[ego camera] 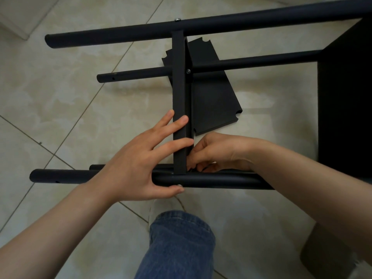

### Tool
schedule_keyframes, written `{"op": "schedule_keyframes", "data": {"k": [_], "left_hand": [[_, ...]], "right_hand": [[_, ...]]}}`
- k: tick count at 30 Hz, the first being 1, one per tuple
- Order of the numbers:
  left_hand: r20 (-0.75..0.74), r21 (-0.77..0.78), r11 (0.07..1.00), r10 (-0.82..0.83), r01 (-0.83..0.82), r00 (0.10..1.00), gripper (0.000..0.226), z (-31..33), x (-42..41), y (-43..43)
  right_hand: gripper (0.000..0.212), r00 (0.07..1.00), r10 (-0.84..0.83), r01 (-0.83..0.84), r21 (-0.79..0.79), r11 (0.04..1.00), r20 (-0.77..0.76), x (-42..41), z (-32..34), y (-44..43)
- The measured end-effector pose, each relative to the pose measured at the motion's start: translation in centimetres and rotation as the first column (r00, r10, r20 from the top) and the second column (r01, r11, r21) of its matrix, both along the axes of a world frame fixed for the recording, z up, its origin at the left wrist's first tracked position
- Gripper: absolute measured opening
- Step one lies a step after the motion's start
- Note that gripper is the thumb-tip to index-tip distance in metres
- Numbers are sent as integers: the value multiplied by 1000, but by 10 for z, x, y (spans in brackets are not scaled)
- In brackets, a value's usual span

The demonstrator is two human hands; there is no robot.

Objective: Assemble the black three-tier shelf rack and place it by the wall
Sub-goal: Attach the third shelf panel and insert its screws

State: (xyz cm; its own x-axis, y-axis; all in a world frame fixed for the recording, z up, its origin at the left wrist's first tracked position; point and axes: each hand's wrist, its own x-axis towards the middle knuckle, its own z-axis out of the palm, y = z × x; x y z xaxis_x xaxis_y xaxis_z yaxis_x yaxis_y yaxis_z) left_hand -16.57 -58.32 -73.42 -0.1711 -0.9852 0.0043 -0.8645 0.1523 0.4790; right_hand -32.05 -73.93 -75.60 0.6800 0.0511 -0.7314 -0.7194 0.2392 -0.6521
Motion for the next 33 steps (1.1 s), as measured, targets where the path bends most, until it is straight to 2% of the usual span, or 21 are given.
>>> {"op": "schedule_keyframes", "data": {"k": [11,19,23,28,33], "left_hand": [[19,-11,1000,1,-1,1000,79,-1,-1,0],[27,-12,1000,-2,3,1000,79,-1,0,0],[29,-12,1000,2,-2,1000,79,0,-1,0],[30,-5,1000,6,-6,1000,79,1,-2,0],[24,-8,1000,7,-7,1000,79,2,-2,-1]], "right_hand": [[6,1000,-18,17,44,999,10,0,-2,-1],[15,1000,12,-13,-24,1000,-21,5,-7,4],[5,1000,-12,12,25,1000,-1,5,-6,4],[4,1000,-20,22,80,997,-16,2,-5,0],[8,999,-22,24,66,998,-26,5,-7,4]]}}
